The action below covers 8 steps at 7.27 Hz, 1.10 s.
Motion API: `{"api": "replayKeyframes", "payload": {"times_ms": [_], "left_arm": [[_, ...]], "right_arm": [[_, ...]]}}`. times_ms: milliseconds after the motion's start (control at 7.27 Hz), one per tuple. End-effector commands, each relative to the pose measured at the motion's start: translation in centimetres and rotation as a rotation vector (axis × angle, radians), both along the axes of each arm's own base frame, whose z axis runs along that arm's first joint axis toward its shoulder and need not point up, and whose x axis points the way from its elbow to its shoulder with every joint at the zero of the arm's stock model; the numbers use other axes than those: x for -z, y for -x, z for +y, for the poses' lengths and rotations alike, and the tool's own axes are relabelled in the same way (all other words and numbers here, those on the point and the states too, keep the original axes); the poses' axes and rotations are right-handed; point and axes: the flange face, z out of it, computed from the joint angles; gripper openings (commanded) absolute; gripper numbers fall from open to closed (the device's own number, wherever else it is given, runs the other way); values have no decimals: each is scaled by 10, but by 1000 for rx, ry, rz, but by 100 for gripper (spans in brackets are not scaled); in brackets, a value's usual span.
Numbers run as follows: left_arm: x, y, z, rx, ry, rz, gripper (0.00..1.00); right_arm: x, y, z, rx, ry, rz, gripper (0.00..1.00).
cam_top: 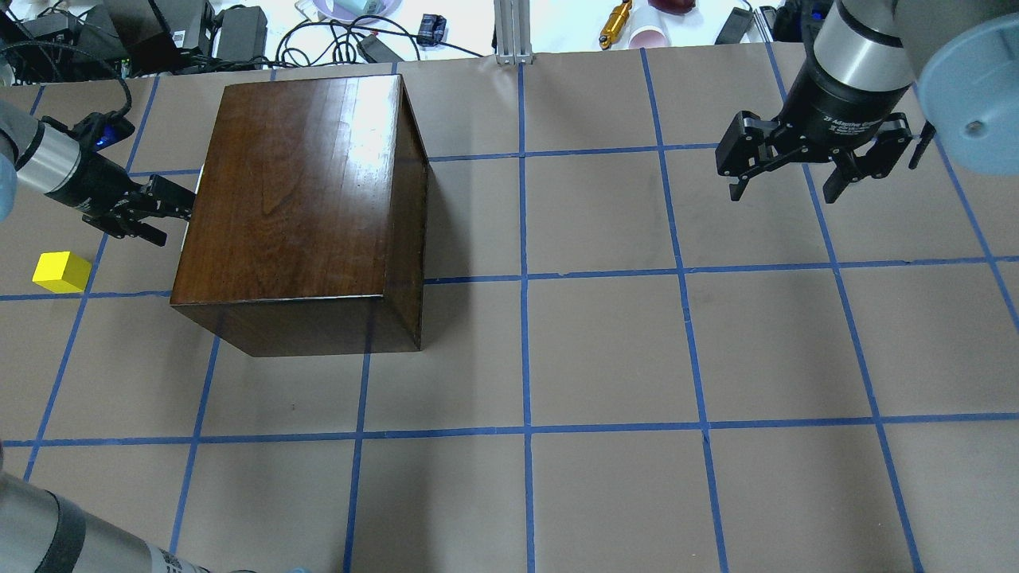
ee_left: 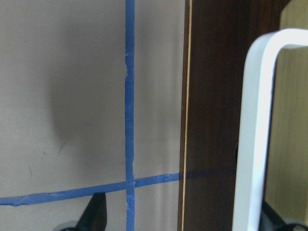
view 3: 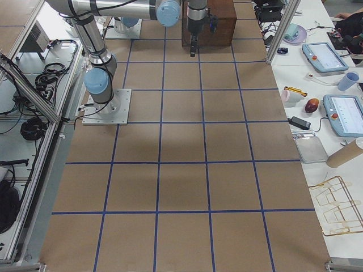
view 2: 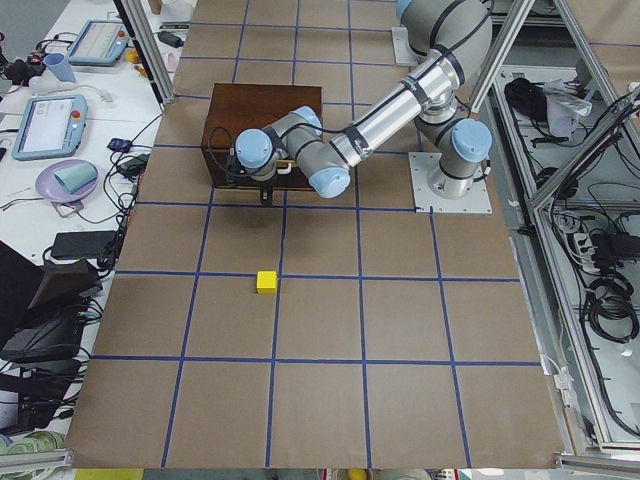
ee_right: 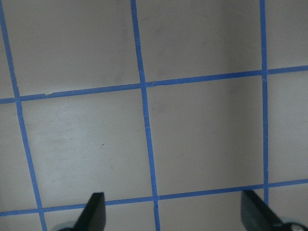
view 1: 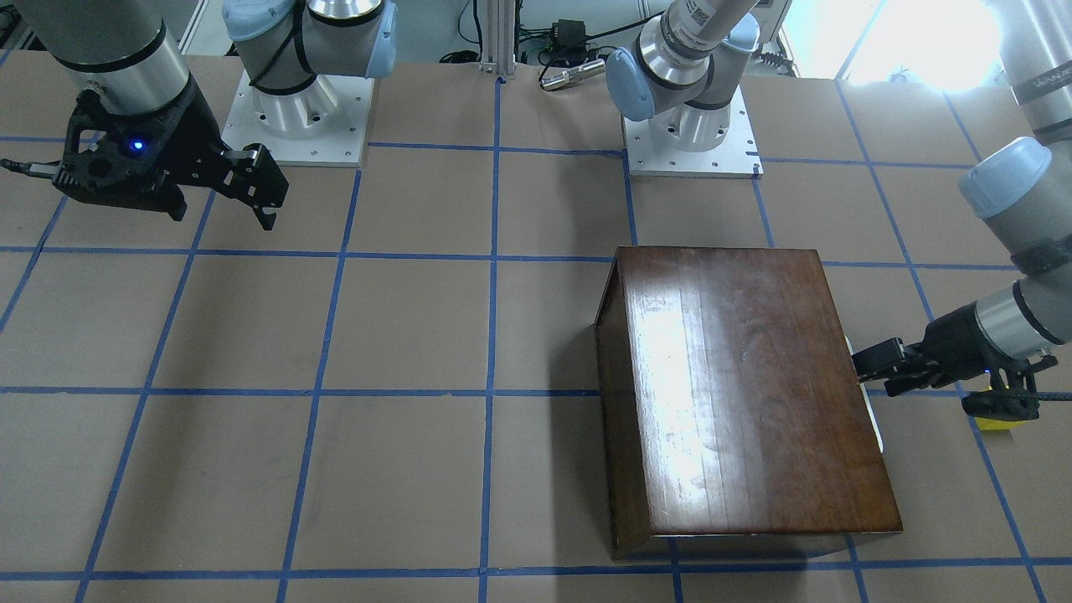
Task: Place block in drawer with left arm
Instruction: 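Pull the drawer open with the left gripper, away from the cabinet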
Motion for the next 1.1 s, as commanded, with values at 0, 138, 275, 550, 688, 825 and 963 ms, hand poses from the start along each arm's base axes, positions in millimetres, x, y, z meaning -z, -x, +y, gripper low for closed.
{"api": "replayKeyframes", "payload": {"times_ms": [0, 138, 275, 550, 688, 825, 963], "left_arm": [[-6, -4, 2, 8, -13, -51, 99], [-8, -5, 2, 11, -9, -53, 99], [-10, -8, 3, 9, -5, -54, 99], [-10, -17, 7, 19, -35, -115, 99], [-10, -18, 7, 19, -34, -117, 99], [-10, -20, 8, 16, -35, -118, 99], [-11, -32, 12, 12, -29, -117, 99]], "right_arm": [[0, 0, 0, 0, 0, 0, 100], [0, 0, 0, 0, 0, 0, 100], [0, 0, 0, 0, 0, 1, 100], [0, 0, 0, 0, 0, 0, 100], [0, 0, 0, 0, 0, 0, 100], [0, 0, 0, 0, 0, 0, 100], [0, 0, 0, 0, 0, 0, 100]]}}
